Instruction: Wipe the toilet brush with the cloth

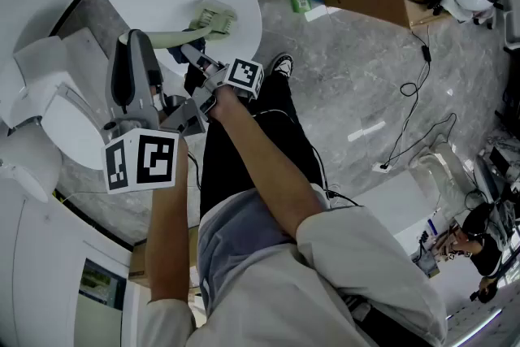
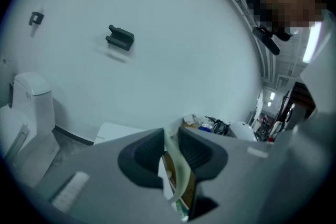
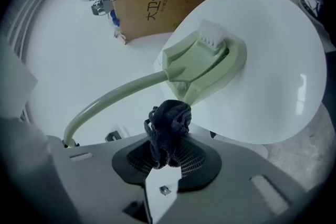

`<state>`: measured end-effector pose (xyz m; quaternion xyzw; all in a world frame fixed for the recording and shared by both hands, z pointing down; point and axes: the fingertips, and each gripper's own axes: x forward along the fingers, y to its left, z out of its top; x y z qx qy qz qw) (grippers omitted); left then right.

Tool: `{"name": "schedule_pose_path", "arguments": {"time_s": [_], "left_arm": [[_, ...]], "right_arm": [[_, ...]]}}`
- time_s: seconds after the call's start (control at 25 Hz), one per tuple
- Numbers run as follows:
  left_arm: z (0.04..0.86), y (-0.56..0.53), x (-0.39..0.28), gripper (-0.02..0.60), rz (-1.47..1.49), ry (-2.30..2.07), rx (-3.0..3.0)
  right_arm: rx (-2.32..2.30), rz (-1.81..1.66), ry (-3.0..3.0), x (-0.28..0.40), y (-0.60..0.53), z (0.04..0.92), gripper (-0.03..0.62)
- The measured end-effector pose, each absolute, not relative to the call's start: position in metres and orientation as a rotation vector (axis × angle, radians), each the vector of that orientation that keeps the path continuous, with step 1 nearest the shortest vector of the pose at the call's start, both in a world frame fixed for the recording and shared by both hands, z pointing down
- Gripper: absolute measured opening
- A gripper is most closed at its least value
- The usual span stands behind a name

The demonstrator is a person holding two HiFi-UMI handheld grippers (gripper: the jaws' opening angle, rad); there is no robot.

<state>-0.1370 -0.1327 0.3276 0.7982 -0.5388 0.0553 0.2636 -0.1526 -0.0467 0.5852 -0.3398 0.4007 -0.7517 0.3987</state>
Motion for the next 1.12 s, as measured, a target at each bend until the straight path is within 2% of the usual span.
{"name": "schedule_pose_path", "arguments": {"time_s": [1.12], "left_arm": [[0.328,-0.134,-0.129,0.000,0.159,-1.491,2.166]], "right_arm": [[-0.949,-2.048,1.281,-0.124,-0.021,0.601,0.086]]}}
